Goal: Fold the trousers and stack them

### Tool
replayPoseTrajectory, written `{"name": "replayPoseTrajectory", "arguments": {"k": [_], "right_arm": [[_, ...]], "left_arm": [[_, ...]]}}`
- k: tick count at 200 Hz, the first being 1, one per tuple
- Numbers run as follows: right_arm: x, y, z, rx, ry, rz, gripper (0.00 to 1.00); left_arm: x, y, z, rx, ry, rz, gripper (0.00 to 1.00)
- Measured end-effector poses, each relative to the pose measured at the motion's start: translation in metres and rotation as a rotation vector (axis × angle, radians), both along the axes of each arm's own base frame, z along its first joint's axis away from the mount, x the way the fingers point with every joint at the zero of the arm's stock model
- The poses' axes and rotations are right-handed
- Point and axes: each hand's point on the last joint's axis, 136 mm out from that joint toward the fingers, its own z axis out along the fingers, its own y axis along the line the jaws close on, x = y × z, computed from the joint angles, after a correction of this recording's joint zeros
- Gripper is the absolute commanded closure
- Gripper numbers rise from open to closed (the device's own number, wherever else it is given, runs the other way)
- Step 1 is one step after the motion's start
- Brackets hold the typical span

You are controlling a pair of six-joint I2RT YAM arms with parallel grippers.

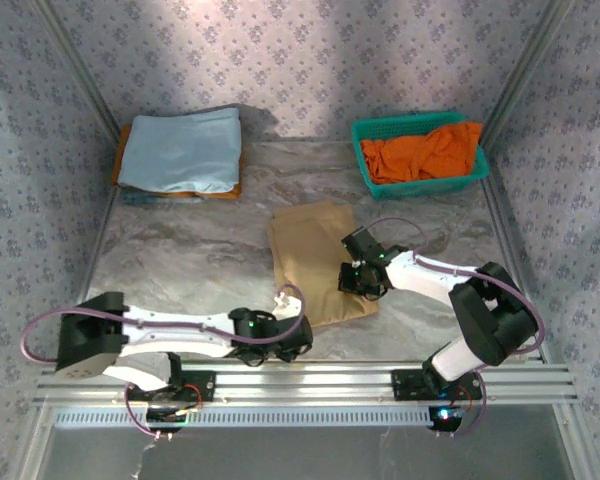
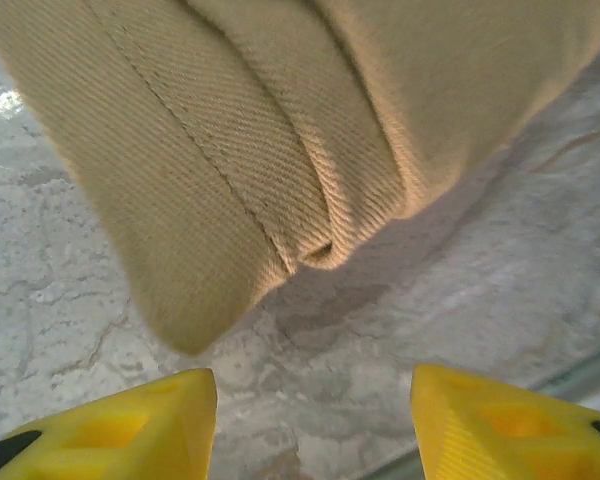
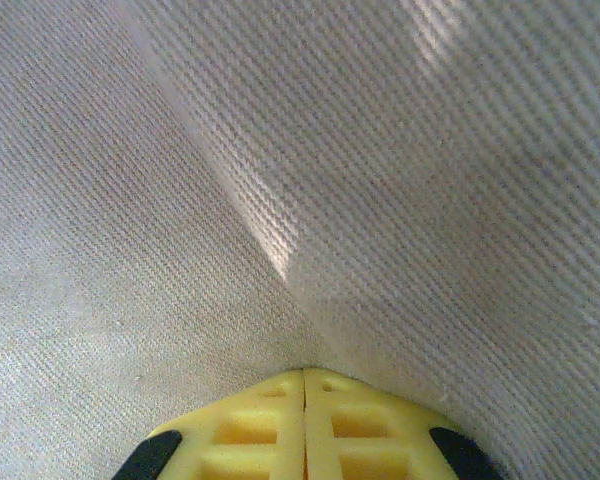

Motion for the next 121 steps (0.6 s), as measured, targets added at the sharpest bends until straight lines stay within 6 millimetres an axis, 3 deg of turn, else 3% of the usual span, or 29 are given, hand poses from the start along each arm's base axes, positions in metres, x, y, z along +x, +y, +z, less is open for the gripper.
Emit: {"name": "replayPoseTrajectory", "arguments": {"k": [24, 68, 93, 113, 121], "right_arm": [[0.000, 0.000, 0.000, 0.000, 0.000, 0.000, 0.90], [0.000, 0.000, 0.000, 0.002, 0.001, -0.001, 0.90], [0.001, -0.001, 0.000, 0.006, 0.004, -0.003, 0.90], [0.001, -0.002, 0.000, 0.007, 0.005, -0.004, 0.91], [0.001, -0.002, 0.000, 0.007, 0.006, -0.006, 0.91]], "left_arm": [[0.007, 0.003, -0.014, 0.077, -0.038, -0.012, 0.55], [0.018, 0.001, -0.012, 0.083, -0.091, -0.017, 0.55], [0.039, 0.003, -0.023, 0.091, -0.150, -0.007, 0.80], [0.044, -0.002, -0.026, 0.080, -0.173, -0.039, 1.00], [0.045, -0.003, -0.026, 0.077, -0.181, -0.047, 1.00]]}}
